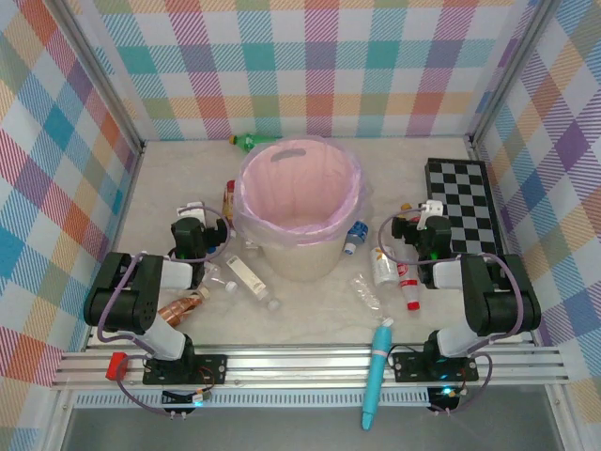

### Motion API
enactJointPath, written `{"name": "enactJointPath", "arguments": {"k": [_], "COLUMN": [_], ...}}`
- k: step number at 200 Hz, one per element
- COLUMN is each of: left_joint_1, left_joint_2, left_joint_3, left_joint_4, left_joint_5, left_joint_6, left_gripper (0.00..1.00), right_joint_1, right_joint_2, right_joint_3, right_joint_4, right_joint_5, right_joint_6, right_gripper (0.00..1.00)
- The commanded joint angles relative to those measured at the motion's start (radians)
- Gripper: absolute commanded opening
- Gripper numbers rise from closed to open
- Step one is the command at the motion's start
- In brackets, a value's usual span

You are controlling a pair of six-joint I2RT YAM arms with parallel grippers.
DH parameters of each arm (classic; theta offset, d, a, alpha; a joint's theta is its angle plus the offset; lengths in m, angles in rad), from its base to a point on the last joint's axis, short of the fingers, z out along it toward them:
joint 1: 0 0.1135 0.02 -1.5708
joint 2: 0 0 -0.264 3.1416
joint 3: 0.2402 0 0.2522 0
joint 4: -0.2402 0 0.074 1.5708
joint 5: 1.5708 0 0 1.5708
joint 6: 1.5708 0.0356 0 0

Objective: Put the plastic bottles in the bin

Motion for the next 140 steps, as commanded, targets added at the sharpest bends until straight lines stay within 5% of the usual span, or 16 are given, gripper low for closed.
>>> {"name": "enactJointPath", "arguments": {"k": [1, 140], "left_joint_1": [0.003, 0.002], "left_joint_2": [0.000, 0.000], "left_joint_3": [-0.009, -0.006], "left_joint_4": [0.039, 0.035], "left_joint_5": [0.012, 0.012], "left_joint_6": [0.002, 0.001], "left_gripper": [1.00, 1.00], "right_joint_1": [0.000, -0.005], "right_joint_2": [-0.003, -0.003], "right_joint_3": [0.009, 0.012], "right_joint_4": [0.034, 0.026], "right_joint_5": [-0.011, -0.019], "right_joint_6": [0.003, 0.005], "right_gripper": [0.99, 0.99]}}
